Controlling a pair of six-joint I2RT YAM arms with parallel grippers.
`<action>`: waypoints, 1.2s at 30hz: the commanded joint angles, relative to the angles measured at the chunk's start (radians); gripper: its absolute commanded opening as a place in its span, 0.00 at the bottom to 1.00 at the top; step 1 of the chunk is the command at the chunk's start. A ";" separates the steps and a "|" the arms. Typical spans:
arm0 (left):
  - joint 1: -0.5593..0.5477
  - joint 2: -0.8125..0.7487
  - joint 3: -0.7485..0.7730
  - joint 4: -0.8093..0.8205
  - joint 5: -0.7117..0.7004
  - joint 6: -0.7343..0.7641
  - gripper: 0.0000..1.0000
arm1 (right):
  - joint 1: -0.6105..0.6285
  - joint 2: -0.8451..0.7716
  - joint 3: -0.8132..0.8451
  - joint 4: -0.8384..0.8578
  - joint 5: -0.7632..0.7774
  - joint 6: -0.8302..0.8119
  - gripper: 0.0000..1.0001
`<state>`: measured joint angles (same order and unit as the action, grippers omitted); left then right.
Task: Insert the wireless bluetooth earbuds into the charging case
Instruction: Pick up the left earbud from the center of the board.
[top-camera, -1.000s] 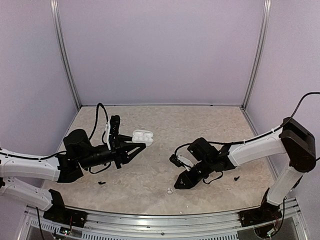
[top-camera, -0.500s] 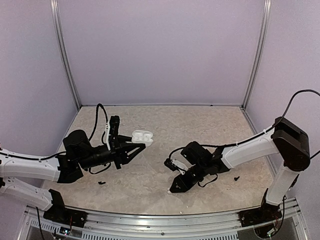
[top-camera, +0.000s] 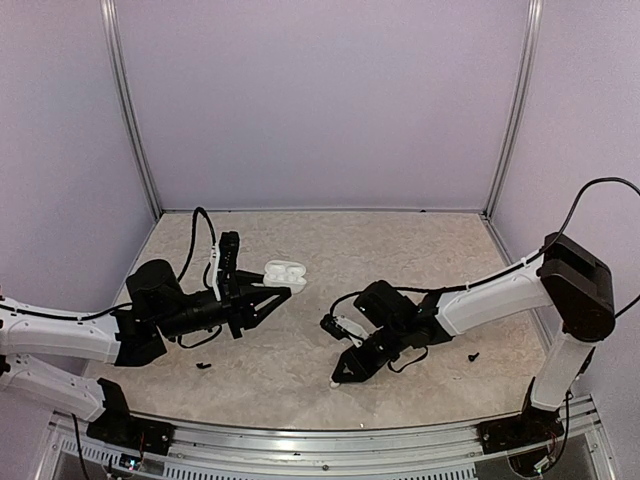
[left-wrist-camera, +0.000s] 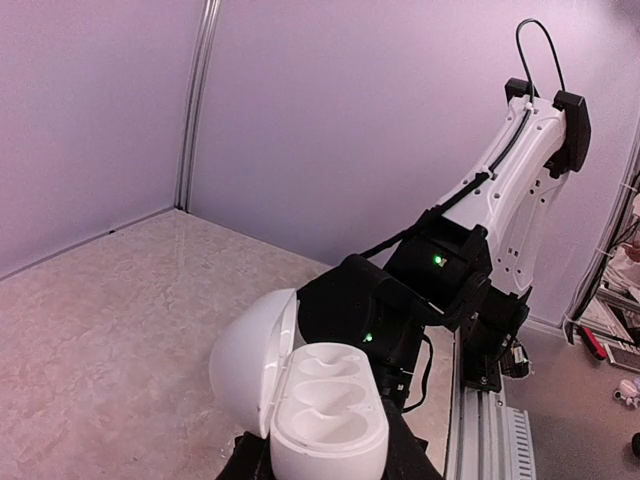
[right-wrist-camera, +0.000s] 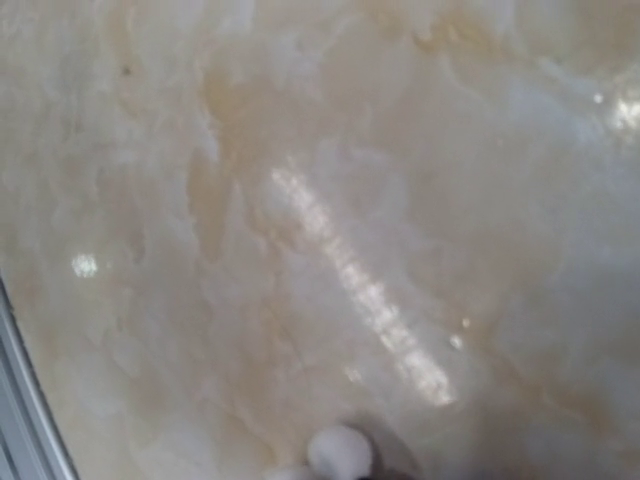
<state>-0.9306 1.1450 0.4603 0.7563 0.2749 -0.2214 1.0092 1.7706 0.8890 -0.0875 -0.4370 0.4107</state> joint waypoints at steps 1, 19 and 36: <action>0.007 -0.011 -0.003 0.042 0.009 -0.001 0.15 | 0.019 0.024 0.021 -0.013 -0.006 0.000 0.14; 0.009 -0.022 -0.004 0.020 0.001 0.014 0.15 | 0.043 0.015 0.068 -0.061 -0.007 -0.026 0.03; 0.017 -0.034 0.026 -0.039 0.118 0.082 0.17 | 0.041 -0.431 0.100 -0.127 0.189 -0.450 0.00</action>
<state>-0.9157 1.1248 0.4610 0.7158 0.3283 -0.1848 1.0405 1.4361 0.9565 -0.1871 -0.3050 0.1062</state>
